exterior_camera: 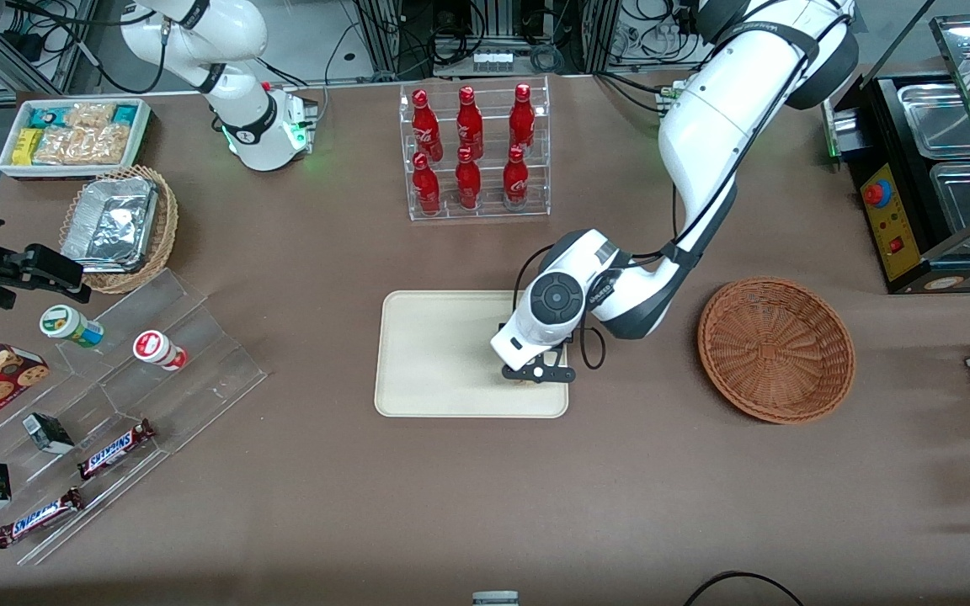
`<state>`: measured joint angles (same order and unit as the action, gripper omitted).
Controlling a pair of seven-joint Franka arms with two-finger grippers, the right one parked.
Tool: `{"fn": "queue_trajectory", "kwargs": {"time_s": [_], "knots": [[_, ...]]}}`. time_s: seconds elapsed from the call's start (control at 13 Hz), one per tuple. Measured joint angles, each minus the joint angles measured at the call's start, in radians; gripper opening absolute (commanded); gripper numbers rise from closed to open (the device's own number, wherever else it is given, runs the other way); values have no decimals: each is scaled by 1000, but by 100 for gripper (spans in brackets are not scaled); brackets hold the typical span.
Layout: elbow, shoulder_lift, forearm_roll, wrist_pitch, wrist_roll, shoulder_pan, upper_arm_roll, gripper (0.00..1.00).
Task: Place sandwich from basket to tray
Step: 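Lift the sandwich and carry it over the cream tray, then lower the sandwich onto the tray and open the left gripper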
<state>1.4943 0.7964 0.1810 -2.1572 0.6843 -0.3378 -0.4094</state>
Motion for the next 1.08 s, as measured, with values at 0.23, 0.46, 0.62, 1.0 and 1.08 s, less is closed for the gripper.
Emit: {"fn": "queue_trajectory", "kwargs": {"time_s": [0.23, 0.46, 0.62, 1.0, 1.08], "knots": [[-21, 10, 16, 0, 0, 0, 4, 36], [-22, 22, 23, 0, 3, -2, 15, 51], [-25, 26, 23, 0, 3, -2, 25, 71], [-62, 23, 23, 2, 36, -2, 26, 100], [-80, 16, 23, 9, 60, 0, 26, 100]]}}
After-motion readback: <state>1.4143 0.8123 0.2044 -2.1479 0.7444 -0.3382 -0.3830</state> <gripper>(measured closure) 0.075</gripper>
